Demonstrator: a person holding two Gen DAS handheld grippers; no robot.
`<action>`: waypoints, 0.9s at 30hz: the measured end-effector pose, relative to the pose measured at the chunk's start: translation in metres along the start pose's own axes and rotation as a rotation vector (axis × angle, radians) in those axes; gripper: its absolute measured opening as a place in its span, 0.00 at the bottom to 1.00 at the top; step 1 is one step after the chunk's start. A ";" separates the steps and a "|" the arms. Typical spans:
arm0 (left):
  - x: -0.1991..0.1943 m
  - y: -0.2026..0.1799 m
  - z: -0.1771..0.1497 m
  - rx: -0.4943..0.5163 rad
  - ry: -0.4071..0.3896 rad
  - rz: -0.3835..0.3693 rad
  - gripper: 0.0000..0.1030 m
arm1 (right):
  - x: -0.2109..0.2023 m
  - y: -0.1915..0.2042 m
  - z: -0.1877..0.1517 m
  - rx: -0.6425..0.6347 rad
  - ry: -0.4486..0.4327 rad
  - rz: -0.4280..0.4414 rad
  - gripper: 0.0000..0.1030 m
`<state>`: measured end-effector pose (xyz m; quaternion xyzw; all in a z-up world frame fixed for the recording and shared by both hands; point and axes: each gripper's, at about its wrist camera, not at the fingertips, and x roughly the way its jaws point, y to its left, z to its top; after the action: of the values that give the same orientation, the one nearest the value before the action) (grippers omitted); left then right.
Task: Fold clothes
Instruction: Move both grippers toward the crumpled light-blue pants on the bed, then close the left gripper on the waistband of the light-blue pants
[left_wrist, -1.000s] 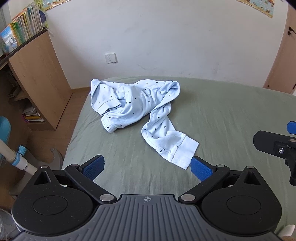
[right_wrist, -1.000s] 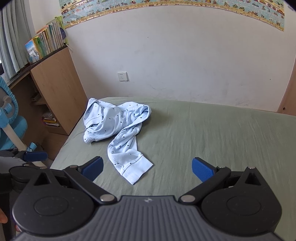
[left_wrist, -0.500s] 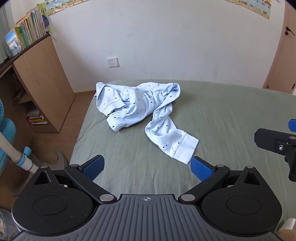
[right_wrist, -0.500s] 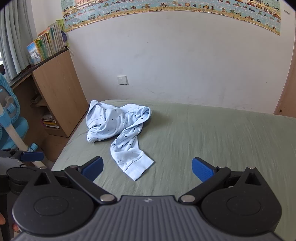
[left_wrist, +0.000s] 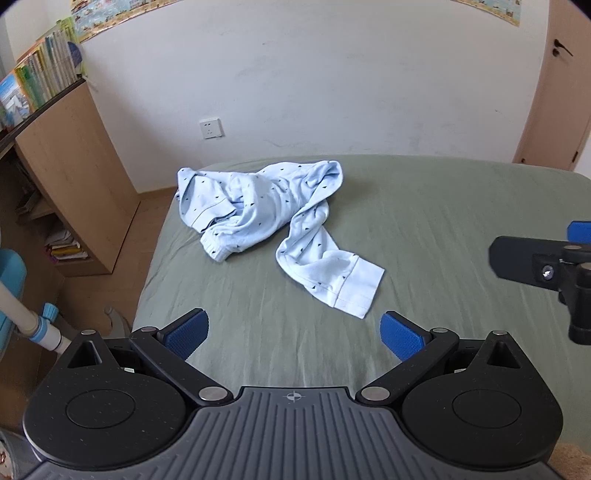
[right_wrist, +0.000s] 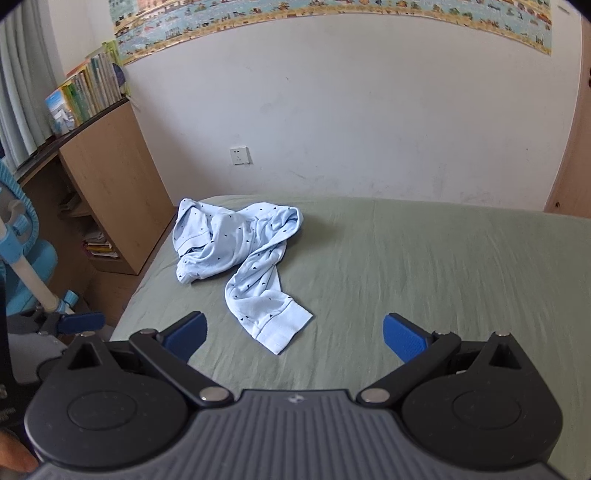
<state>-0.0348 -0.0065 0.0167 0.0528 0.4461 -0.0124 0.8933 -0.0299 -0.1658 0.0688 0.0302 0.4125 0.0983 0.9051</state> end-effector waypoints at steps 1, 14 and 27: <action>0.001 -0.002 0.002 0.001 0.001 -0.004 1.00 | 0.000 0.000 0.002 -0.002 0.004 -0.003 0.99; 0.032 0.030 0.012 -0.130 0.043 0.071 1.00 | 0.020 -0.017 0.025 -0.026 0.036 0.073 0.91; 0.139 0.107 0.021 -0.303 0.136 0.053 0.98 | 0.137 -0.019 0.067 0.025 0.164 0.180 0.80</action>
<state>0.0729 0.1010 -0.0723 -0.0701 0.5008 0.0824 0.8588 0.1111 -0.1547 0.0090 0.0702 0.4822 0.1761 0.8553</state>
